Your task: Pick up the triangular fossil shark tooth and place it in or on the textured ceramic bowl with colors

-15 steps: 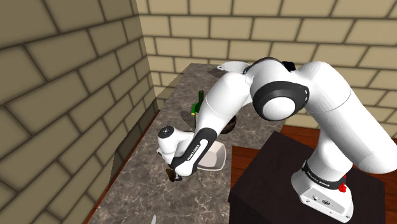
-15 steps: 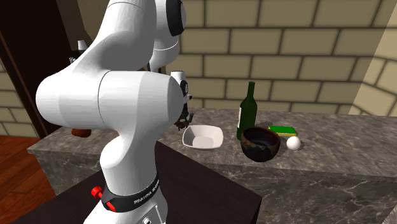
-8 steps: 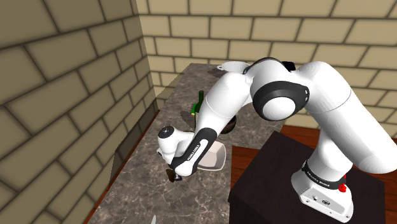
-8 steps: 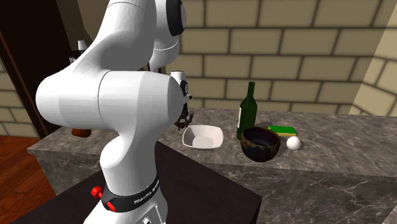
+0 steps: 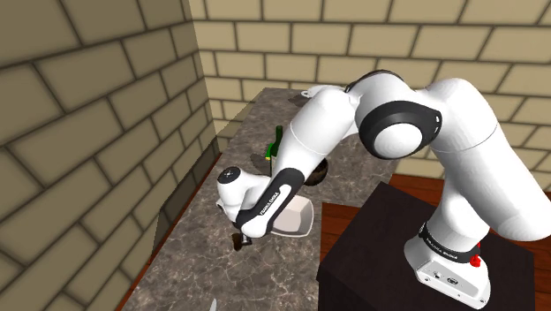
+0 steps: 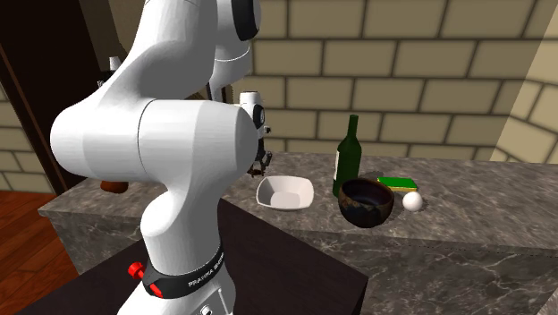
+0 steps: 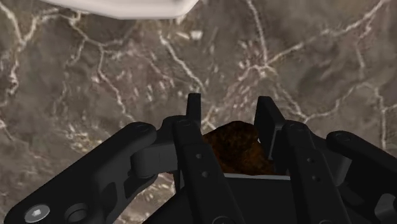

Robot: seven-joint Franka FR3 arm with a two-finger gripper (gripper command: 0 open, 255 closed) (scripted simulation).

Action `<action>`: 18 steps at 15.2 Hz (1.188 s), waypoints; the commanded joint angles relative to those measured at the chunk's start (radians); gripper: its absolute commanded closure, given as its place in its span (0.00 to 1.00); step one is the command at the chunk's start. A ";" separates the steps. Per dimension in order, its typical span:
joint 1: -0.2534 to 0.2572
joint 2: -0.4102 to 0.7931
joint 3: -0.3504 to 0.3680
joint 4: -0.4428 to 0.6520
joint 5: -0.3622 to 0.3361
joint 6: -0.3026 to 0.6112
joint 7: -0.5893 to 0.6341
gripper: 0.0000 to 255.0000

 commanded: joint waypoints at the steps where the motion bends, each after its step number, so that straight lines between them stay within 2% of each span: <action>1: 0.002 -0.028 -0.001 -0.015 -0.001 -0.013 0.001 1.00; 8: 0.005 -0.087 -0.005 -0.032 -0.004 -0.055 0.000 1.00; 9: 0.005 -0.087 -0.005 -0.032 -0.004 -0.055 0.000 0.00; 10: -0.060 -0.062 0.023 0.030 0.215 -0.105 0.204 0.00; 11: -0.026 -0.074 0.010 -0.002 0.041 -0.077 0.051 0.00; 12: -0.022 -0.074 0.006 -0.002 0.045 -0.077 0.049 0.00; 14: -0.011 0.142 0.008 0.357 -0.051 -0.478 -0.061 0.00; 15: -0.003 0.251 0.009 0.529 -0.088 -0.643 -0.116 0.00; 18: -0.002 0.261 0.005 0.505 -0.085 -0.608 -0.117 0.00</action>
